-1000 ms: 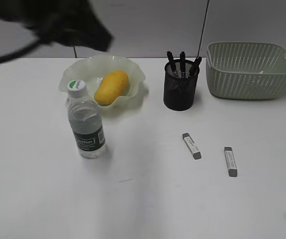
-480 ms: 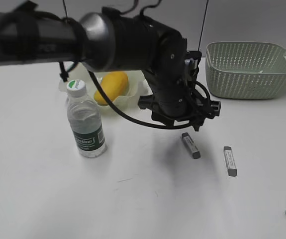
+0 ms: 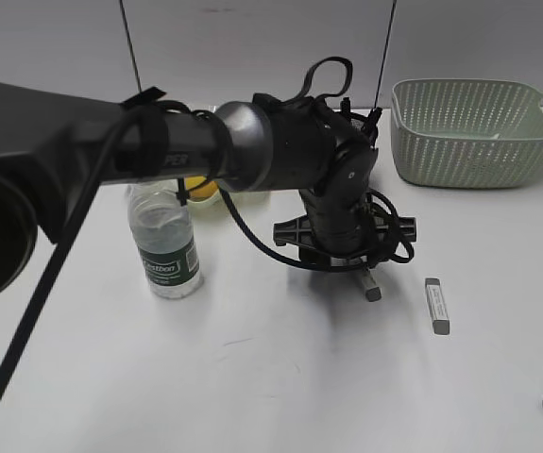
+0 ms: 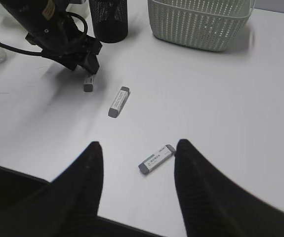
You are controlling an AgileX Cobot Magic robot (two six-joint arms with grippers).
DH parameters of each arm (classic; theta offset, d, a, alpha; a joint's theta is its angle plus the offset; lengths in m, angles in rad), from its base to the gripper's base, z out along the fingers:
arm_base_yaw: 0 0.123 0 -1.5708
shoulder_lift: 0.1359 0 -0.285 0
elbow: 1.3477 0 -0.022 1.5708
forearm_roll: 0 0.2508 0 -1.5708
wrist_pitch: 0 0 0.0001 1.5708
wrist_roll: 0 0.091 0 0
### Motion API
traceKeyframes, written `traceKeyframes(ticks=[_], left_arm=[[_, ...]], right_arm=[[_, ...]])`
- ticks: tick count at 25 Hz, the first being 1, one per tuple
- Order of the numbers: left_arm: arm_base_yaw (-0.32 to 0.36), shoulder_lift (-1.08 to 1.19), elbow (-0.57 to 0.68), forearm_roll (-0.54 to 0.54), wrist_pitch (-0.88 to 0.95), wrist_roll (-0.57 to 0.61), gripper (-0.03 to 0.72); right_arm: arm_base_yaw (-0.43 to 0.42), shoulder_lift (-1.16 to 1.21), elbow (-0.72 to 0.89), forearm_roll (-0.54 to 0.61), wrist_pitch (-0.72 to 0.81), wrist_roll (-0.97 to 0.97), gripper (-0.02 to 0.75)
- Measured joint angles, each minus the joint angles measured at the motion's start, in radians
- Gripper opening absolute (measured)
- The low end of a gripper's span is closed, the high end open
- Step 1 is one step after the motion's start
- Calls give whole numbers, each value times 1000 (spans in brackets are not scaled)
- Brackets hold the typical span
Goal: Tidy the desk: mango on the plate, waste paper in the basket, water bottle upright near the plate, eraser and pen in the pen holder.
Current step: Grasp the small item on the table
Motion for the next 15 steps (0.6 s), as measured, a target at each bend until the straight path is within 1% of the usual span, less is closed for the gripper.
traceKeyframes(ticks=[6,7,9,11,12,15], left_arm=[[-45,17,-6,77,-31,-23,401],[-48,21,-9,86,-24,-23,378],[-50,24,-14,103,3,-23,302],[-50,24,-14,130,23,-24,175],[-50,24,-15,141,24,-25,134],[-53,8,-9,185,-8,-27,142]], right_arm=[[0,0,0,0,0,0,382],[0,0,0,0,0,0,382],[0,0,0,0,0,0,382],[0,0,0,0,0,0,382],[0,0,0,0,0,0,382],[0,0,0,0,0,0,382]])
